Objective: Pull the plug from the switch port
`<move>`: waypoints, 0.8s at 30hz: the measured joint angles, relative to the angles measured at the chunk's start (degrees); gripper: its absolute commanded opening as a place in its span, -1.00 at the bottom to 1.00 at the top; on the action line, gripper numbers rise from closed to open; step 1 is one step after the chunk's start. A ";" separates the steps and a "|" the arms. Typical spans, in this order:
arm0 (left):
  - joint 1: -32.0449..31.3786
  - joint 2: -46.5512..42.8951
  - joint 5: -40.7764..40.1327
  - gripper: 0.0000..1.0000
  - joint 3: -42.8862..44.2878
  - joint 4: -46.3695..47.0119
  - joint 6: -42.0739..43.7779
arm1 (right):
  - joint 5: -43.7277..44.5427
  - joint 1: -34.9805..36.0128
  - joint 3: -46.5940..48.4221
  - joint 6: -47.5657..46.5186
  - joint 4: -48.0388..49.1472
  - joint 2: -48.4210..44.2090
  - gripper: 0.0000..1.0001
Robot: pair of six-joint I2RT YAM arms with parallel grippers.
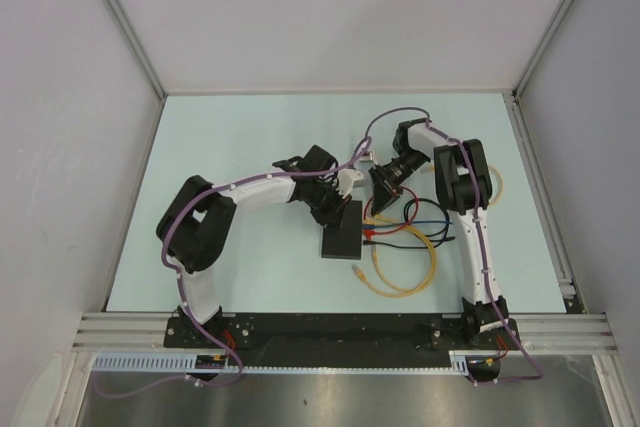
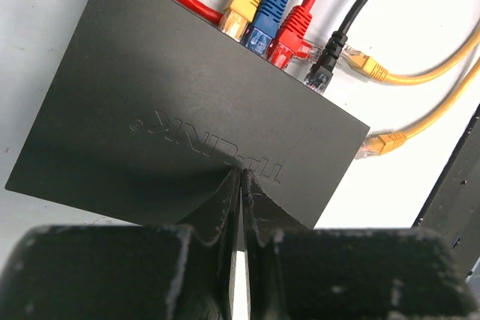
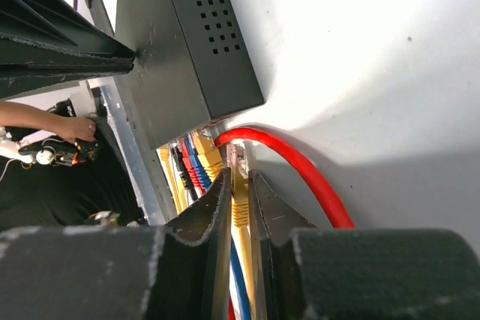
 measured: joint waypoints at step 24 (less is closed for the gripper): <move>-0.74 0.61 -1.60 -0.78 1.57 -0.74 0.72 | 16.94 -11.45 -38.73 9.11 17.92 -52.96 1.00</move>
